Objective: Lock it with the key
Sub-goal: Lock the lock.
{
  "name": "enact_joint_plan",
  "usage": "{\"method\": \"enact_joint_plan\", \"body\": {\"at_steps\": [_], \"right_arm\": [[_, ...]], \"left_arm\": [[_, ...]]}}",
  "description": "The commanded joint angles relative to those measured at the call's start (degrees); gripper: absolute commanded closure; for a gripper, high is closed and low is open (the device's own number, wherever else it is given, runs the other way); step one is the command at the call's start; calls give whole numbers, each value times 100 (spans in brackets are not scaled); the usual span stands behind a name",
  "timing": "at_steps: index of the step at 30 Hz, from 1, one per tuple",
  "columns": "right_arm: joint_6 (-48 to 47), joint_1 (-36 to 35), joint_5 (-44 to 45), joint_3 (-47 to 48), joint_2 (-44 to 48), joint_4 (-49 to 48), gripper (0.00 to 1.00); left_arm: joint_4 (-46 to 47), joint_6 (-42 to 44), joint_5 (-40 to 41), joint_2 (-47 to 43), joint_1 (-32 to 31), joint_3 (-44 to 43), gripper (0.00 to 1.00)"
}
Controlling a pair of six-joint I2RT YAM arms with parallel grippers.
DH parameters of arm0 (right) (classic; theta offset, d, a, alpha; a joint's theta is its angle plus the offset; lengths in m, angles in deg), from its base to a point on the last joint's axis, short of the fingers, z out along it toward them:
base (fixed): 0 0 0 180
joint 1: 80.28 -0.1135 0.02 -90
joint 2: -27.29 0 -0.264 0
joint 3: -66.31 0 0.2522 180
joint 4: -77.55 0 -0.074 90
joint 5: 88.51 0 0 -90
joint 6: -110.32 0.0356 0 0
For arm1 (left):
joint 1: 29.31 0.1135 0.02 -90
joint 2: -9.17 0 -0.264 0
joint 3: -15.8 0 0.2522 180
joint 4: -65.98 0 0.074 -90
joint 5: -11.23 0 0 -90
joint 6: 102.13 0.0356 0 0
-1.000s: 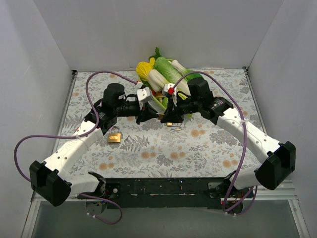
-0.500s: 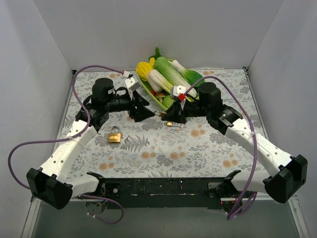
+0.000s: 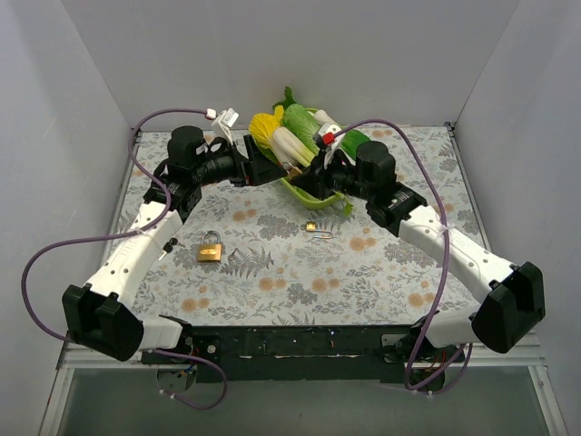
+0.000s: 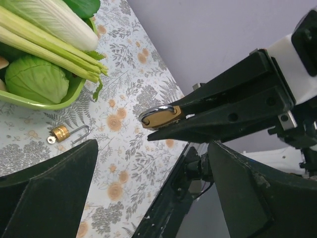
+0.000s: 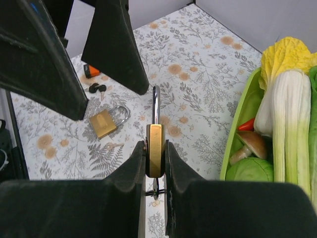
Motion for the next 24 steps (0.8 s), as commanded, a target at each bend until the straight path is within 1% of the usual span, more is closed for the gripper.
{"method": "enact_joint_plan", "body": {"at_steps": [1,5,7,10,12,16,19,20,21,23,24], "right_arm": [[695,-343,880,511,-223,-730,99],[731,-546,1381,529,-276,-932,99],[731,-616,1522,555,-311,-950,99],[783,-704,1681,581,-373,-994,99],[810,-757,1865,607,-434,-1082,99],[871,-898,2138,826,-645,-1047,99],[933,-959,2243,959,-795,-1038,99],[942,-968,2426,977,-847,-1029,99],[950,-994,2463,1003,-865,-1012,99],[968,-994,2524,1047,-918,-986,99],[985,-1012,2525,1047,-918,-977,99]], "left_arm": [[545,-1093,85,169,22,-169,7],[484,-1524,304,310,13,-125,11],[282,-1788,601,381,13,-151,13],[308,-2096,568,416,21,-99,15],[439,-2254,463,433,13,-2,18],[589,-2290,366,398,13,130,24],[773,-2299,252,398,13,209,31],[809,-2290,243,390,13,227,32],[887,-2308,208,372,13,296,37],[949,-2317,190,346,13,341,44],[993,-2325,190,346,21,376,53]]}}
